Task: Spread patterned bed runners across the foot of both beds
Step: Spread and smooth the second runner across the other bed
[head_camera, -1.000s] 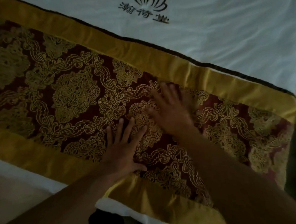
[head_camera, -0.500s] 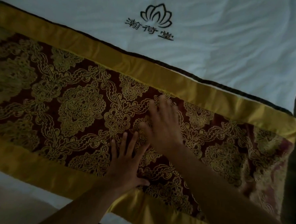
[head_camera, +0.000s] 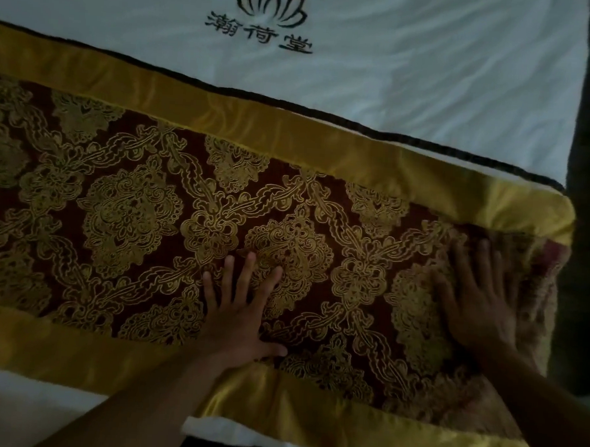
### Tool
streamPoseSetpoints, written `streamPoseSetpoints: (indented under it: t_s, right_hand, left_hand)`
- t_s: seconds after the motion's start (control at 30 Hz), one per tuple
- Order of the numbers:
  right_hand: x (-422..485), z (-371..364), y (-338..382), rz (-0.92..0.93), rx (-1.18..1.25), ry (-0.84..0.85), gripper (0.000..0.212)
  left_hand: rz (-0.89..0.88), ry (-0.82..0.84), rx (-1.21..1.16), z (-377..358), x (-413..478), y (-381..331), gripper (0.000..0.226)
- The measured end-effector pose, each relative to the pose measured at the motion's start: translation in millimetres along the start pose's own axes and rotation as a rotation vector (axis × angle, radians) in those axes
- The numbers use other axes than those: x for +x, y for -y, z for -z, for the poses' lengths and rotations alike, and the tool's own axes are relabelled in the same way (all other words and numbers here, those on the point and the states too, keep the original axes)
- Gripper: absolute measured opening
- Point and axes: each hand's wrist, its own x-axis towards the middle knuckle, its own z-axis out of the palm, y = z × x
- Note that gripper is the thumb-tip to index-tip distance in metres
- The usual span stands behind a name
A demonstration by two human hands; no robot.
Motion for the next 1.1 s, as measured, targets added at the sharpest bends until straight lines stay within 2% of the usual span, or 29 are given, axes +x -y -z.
streamPoseSetpoints:
  t_s: [0.13,0.2,0.27,0.33,0.4,0.47,0.57,0.7,0.8,0.87,0.97,1.1]
  right_hand:
    - [-37.9,-3.1,-25.0,-0.254,0.177,0.057,0.078]
    - [-42.8,-3.8,-4.0,-0.28,0.263,0.015,0.081]
    - [-50.2,-2.1,34.2,-0.148,0.26,-0.042,0.079]
    - [-65.1,-3.0,85.3,0.089,0.232,-0.076,0.076]
    - [-84.8,-20.3,127.5,0.311,0.2,-0.025,0.073]
    - [-103.0,-40.0,143.6,0.405,0.16,0.0,0.07]
    - [-129.1,-63.2,98.6,0.278,0.174,-0.011,0.067]
    - [-191.9,-90.3,-4.3,-0.115,0.269,0.017,0.066]
    - [-220.2,-98.8,-47.5,-0.082,0.263,0.159,0.067]
    - [-218.7,-94.1,-53.3,-0.073,0.261,0.149,0.068]
    - [-196.5,-70.7,-37.9,-0.153,0.316,0.009,0.074]
    - [-141.8,-33.1,-9.6,-0.118,0.436,-0.169,0.079]
  left_hand:
    - [0.013,-0.003,0.021,3.1,-2.7,-3.7,0.138]
    - [0.031,0.003,0.039,5.0,-5.5,-7.4,0.139]
    - [0.048,0.013,0.041,7.6,-7.8,-10.9,0.14]
    - [0.066,0.02,0.059,10.6,-9.2,-15.3,0.14]
    - [0.086,0.034,0.084,11.8,-11.0,-21.2,0.139]
    - [0.086,-0.006,0.109,9.9,-12.3,-25.5,0.138]
    - [0.094,-0.015,0.136,9.2,-16.4,-33.6,0.138]
    - [0.113,-0.035,0.165,8.1,-20.3,-40.1,0.138]
    - [0.107,-0.069,0.161,7.1,-24.2,-45.5,0.141]
    - [0.079,-0.078,0.158,5.4,-27.9,-50.8,0.141]
    - [-0.086,-0.158,0.241,-3.2,-32.6,-67.1,0.131]
    - [-0.429,-0.224,0.347,-9.0,-25.1,-123.6,0.09]
